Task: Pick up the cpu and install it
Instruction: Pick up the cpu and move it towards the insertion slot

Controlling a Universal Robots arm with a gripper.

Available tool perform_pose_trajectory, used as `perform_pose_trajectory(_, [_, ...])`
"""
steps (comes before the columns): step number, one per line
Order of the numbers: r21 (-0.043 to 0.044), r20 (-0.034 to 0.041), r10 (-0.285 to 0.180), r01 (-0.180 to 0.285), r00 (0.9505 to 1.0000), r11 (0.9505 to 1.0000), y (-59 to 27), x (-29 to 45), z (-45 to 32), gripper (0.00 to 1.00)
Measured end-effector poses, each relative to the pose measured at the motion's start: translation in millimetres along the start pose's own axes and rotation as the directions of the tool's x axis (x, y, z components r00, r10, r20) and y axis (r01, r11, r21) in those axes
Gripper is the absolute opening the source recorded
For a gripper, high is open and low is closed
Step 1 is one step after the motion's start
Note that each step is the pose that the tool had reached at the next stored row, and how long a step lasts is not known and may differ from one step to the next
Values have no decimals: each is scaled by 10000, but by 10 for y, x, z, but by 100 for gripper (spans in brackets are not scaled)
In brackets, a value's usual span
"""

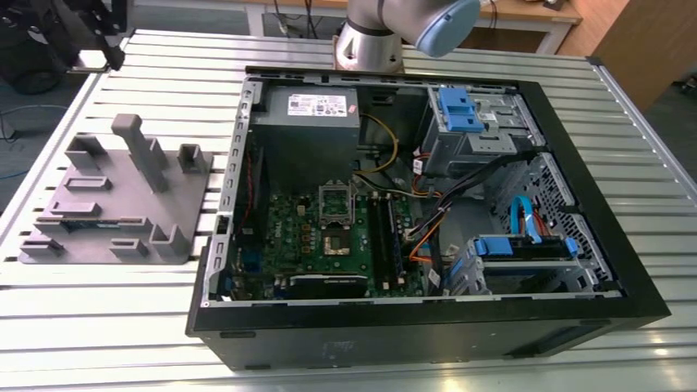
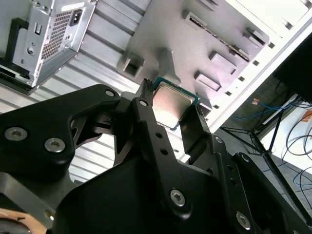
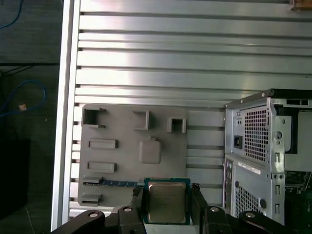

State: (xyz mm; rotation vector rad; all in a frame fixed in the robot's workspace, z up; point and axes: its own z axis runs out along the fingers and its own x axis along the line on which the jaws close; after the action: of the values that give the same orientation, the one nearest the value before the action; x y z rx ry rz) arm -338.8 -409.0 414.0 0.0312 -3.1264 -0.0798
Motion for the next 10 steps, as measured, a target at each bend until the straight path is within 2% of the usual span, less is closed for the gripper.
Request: perform_pose_trajectory(10, [0,-1,1,-1,10000,10000,-8,-392,6,47])
